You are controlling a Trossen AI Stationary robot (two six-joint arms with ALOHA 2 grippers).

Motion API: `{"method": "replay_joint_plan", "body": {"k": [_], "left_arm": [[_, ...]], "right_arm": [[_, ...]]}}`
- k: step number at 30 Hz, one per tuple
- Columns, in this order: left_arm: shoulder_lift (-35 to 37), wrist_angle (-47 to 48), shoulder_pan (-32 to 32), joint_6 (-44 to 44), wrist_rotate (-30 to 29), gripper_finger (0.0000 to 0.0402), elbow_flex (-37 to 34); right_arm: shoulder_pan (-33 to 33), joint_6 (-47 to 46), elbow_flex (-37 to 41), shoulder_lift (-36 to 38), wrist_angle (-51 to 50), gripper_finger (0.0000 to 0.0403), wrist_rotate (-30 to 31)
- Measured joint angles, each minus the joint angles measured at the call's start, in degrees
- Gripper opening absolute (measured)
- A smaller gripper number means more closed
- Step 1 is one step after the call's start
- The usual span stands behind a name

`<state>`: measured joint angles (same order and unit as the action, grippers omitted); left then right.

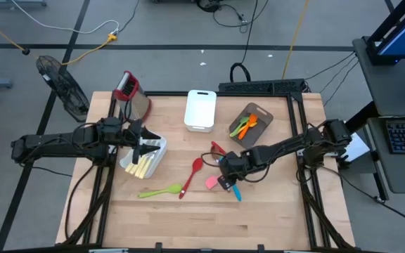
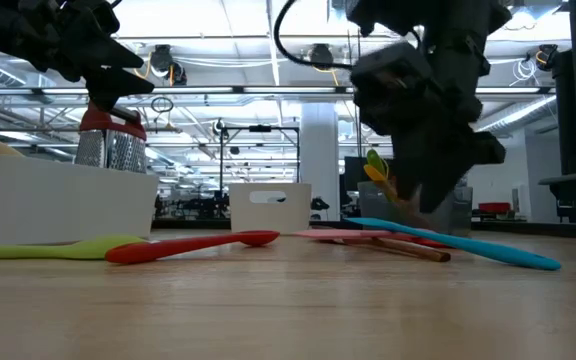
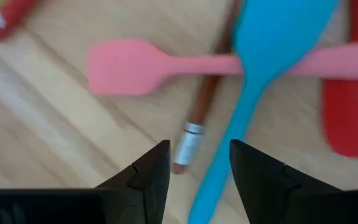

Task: Pick & Place Kitchen Items
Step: Put the blue spatula into the black bin

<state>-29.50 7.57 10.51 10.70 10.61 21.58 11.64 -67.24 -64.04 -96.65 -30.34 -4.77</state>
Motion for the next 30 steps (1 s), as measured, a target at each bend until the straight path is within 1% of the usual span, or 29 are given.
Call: {"method": "replay_joint_plan", "body": {"k": [7, 13, 20, 25, 30], "left_arm": [[0.00, 0.16, 0.01, -0.58, -0.02, 0.0228, 0.00], [-0.02, 0.31, 0.01, -0.65, -0.02, 0.0228, 0.00], [-0.04, 0.55, 0.00, -0.55, -0.02, 0.0228, 0.00], [-0.04, 0.90, 0.02, -0.46, -0.04, 0.0228, -0.02], [-0.04, 1.34, 0.08, -0.55, -0.04, 0.0228, -0.02]], "right_arm": [[0.08, 0.19, 0.08, -1.25, -2.05, 0.0157, 1.84], [0.30, 0.50, -0.16, -4.41, 0.41, 0.0157, 0.04], [0.44, 0.43, -0.25, -7.88, 1.42, 0.0157, 0.30], [0.46, -0.90, -0.07, -7.90, 2.84, 0.0157, -0.02], [0.47, -1.09, 0.15, -5.77, 3.52, 0.0157, 0.05]]}}
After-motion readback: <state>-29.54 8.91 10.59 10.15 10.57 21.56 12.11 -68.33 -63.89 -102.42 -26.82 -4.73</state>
